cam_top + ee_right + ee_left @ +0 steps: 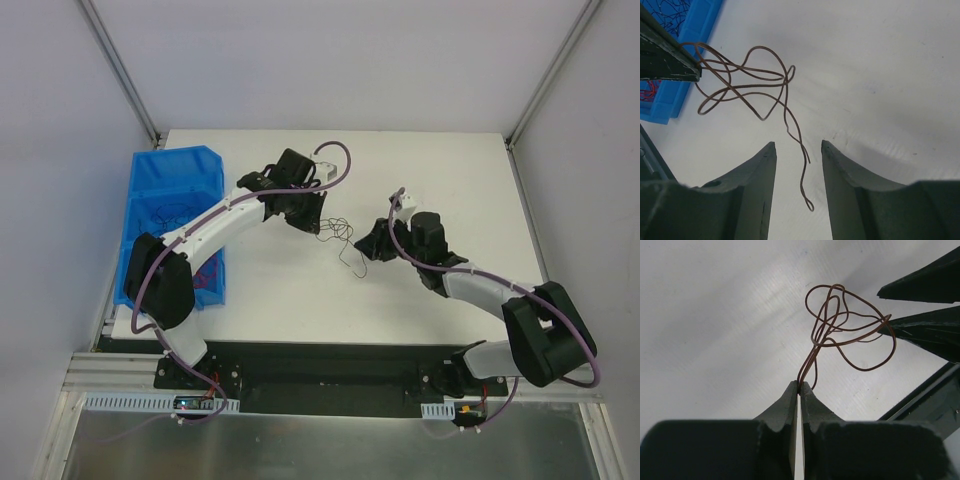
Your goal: Untangle the cables
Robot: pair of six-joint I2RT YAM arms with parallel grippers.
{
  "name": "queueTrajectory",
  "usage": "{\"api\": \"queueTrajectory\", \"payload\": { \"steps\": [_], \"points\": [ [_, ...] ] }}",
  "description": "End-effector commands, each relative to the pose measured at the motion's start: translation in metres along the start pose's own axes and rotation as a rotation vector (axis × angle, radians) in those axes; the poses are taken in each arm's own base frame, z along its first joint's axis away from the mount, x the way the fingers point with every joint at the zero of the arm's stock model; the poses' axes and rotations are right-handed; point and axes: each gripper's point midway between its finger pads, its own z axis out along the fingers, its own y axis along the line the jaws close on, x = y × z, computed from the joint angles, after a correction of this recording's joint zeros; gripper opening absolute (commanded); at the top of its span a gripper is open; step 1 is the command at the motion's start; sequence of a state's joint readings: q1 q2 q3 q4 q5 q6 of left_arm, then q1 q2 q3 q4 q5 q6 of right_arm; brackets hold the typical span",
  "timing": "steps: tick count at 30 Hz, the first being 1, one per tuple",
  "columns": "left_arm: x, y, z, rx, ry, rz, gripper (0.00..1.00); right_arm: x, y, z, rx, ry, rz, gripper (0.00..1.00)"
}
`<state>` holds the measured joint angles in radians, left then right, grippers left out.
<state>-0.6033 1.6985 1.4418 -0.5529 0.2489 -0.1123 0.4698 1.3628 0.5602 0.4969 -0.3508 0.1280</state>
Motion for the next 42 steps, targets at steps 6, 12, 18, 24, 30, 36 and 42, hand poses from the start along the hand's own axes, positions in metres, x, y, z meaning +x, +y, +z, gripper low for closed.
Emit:
{"api": "queueTrajectory", "payload": {
  "steps": [6, 12, 18, 24, 30, 36, 42],
  "points": [
    [-0.003, -0.035, -0.002, 0.156, -0.008, 0.03, 0.0, -0.026, 0.025, 0.01, -0.09, -0.068, -0.034, 0.45],
    [0.0, -0.046, 0.0, 0.198, 0.005, 0.046, 0.0, -0.025, 0.013, 0.011, -0.018, -0.057, -0.021, 0.42],
    [0.005, -0.049, 0.005, 0.177, 0.015, 0.085, 0.0, -0.03, 0.01, 0.002, 0.008, -0.096, -0.058, 0.4],
    [0.002, -0.018, 0.002, 0.002, 0.001, 0.073, 0.0, -0.037, -0.009, -0.016, 0.138, -0.164, -0.07, 0.46],
    [0.002, -0.022, 0.0, 0.023, 0.003, 0.076, 0.0, -0.039, -0.039, -0.038, 0.308, -0.228, -0.051, 0.49],
    [0.005, -0.036, 0.003, 0.112, 0.023, 0.09, 0.0, -0.033, -0.015, -0.01, 0.111, -0.118, -0.026, 0.42],
    [0.007, -0.047, 0.004, 0.176, 0.037, 0.087, 0.0, -0.03, 0.022, -0.001, -0.086, -0.107, -0.046, 0.42]
  ]
}}
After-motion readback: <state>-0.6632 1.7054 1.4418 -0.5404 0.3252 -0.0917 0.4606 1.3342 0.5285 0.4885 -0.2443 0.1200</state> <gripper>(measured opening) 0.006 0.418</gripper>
